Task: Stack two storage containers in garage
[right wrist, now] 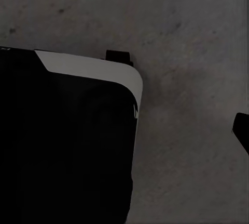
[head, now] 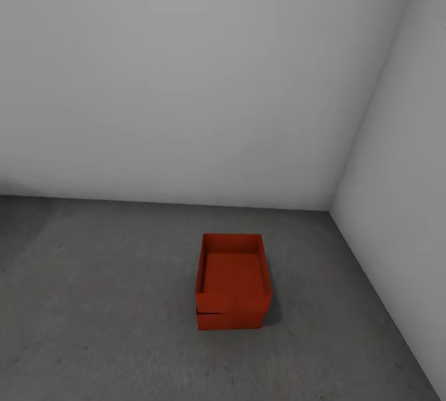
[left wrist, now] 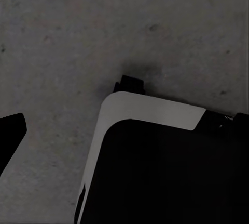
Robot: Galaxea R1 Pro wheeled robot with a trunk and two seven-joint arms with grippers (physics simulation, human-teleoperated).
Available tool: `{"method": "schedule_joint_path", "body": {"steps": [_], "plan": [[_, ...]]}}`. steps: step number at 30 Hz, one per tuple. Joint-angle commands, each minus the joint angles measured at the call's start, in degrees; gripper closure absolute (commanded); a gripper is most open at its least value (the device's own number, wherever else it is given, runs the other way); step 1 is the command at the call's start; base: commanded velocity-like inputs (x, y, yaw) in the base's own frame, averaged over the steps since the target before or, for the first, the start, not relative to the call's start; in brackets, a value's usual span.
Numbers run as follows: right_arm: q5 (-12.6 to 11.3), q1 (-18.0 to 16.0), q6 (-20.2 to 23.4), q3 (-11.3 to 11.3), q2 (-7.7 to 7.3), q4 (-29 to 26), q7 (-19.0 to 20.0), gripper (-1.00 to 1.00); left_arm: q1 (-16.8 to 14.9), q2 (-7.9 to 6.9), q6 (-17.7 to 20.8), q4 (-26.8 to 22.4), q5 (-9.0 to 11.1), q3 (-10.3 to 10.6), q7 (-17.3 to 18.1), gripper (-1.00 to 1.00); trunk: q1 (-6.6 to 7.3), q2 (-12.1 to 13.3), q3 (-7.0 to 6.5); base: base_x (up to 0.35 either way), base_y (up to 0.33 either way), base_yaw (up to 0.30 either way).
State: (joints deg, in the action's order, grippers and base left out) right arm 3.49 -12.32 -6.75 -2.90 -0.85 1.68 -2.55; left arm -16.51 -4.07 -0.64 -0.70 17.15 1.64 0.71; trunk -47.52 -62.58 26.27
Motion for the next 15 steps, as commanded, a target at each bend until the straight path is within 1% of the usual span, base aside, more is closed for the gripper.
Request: {"method": "schedule_joint_path", "body": {"steps": [1, 7, 15], "plan": [[0.4, -0.1, -0.3, -0.3, 0.0, 0.2, -0.3, -1.0, 0.0, 0.0, -0.1, 0.0, 0.4, 0.2, 0.1, -1.0, 0.0, 0.0, -0.04, 0.0, 0.0, 0.0], [0.4, -0.1, -0.3, -0.3, -0.01, 0.2, -0.3, -1.0, 0.0, -0.05, -0.1, 0.0, 0.4, 0.1, 0.1, -1.0, 0.0, 0.0, -0.59, 0.0, 0.0, 0.0], [0.3, -0.1, -0.2, -0.3, 0.32, 0.2, -0.3, -1.0, 0.0, -0.06, 0.0, 0.3, 0.0, 0.3, 0.1, -1.0, 0.0, 0.0, -1.31, 0.0, 0.0, 0.0]]}}
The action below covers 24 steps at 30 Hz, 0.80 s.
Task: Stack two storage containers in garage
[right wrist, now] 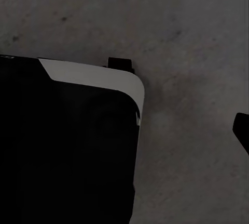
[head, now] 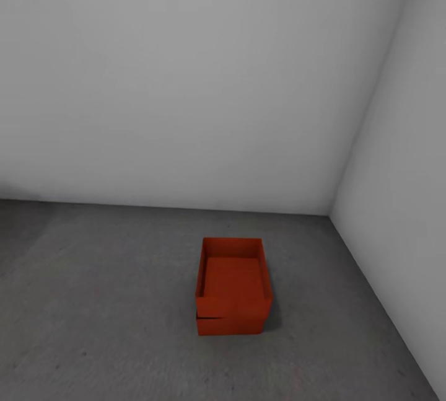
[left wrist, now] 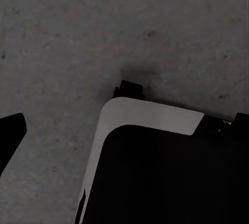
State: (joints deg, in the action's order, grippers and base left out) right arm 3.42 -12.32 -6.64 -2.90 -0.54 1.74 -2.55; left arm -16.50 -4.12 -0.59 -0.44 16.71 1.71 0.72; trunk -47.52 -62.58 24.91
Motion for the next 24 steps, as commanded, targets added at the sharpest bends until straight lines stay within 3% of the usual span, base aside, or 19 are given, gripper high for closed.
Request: {"method": "schedule_joint_path", "body": {"steps": [1, 18, 24], "plan": [[0.4, -0.1, -0.3, -0.3, -0.03, 0.2, -0.3, -1.0, 0.0, -0.01, -0.1, 0.0, 0.4, 0.2, 0.1, -1.0, 0.0, 0.0, -0.04, 0.0, 0.0, 0.0], [0.4, -0.1, 0.4, -0.3, 0.1, 0.2, -0.3, -1.0, 0.0, 0.29, 1.0, 0.3, 0.9, 0.2, 0.6, -1.0, 0.0, 0.0, -1.59, 0.0, 0.0, 0.0], [0.4, 1.9, 0.4, -0.3, 0.05, 0.2, -0.2, -1.0, 0.0, 0.42, 1.0, 0.3, 0.9, 0.2, 0.7, -1.0, 0.0, 0.0, -2.04, 0.0, 0.0, 0.0]]}}
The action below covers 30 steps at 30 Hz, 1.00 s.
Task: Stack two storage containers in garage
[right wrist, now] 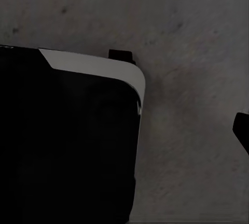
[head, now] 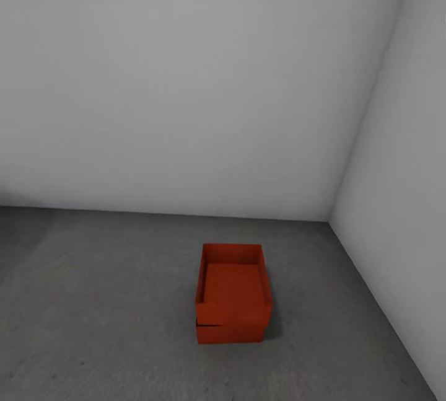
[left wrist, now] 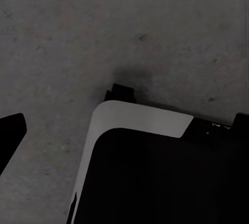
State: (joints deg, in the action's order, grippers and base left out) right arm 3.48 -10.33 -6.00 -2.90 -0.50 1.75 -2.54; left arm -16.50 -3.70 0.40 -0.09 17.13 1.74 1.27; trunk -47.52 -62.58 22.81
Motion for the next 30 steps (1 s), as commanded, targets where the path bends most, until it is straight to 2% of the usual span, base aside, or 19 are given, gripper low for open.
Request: {"method": "schedule_joint_path", "body": {"steps": [1, 30], "plan": [[0.4, 0.3, -0.3, -0.3, 0.01, 0.2, -0.3, -1.0, 0.0, -0.01, 0.1, 0.0, 0.4, 0.2, 0.1, -1.0, 0.0, 0.0, 0.0, 0.0, 0.0, 0.0], [0.6, 1.7, -2.8, -0.3, 0.14, 0.2, -0.2, -1.0, 0.0, 0.0, -0.7, -0.1, 0.3, 0.3, 0.1, -1.0, 0.0, 0.0, -2.37, 0.0, 0.0, 0.0]]}}
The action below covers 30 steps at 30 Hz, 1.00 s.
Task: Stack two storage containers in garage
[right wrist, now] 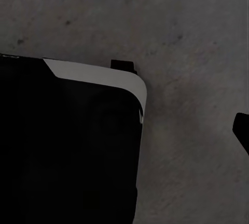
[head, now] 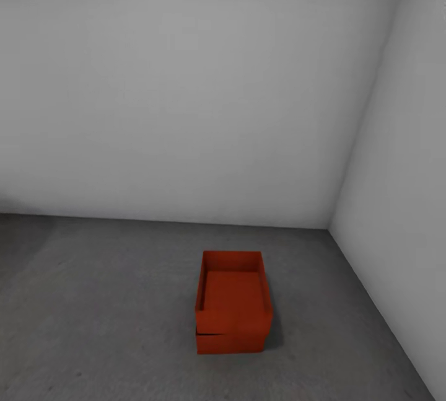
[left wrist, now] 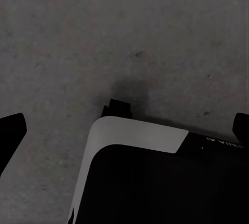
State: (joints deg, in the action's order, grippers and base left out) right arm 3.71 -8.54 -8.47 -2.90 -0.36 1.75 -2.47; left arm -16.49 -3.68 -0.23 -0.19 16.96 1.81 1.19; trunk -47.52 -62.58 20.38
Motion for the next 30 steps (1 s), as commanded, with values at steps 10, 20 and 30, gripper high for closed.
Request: {"method": "schedule_joint_path", "body": {"steps": [10, 20, 30], "plan": [[0.4, -0.1, -0.4, -0.3, -0.07, 0.2, -0.3, -1.0, 0.0, -0.11, -0.3, 0.0, 0.4, 0.2, 0.1, -1.0, 0.0, 0.0, -0.86, 0.0, 0.0, 0.0], [0.4, -0.1, -0.5, -0.3, -0.08, 0.2, -0.2, -1.0, 0.0, -0.18, -0.3, -0.1, 0.4, 0.1, 0.1, -1.0, 0.0, 0.0, -1.78, 0.0, 0.0, 0.0], [0.3, -0.1, -0.5, -0.3, -0.14, 0.2, -0.2, -1.0, 0.0, -0.1, -0.4, -0.1, 0.5, 0.1, 0.1, -1.0, 0.0, 0.0, -2.7, 0.0, 0.0, 0.0]]}}
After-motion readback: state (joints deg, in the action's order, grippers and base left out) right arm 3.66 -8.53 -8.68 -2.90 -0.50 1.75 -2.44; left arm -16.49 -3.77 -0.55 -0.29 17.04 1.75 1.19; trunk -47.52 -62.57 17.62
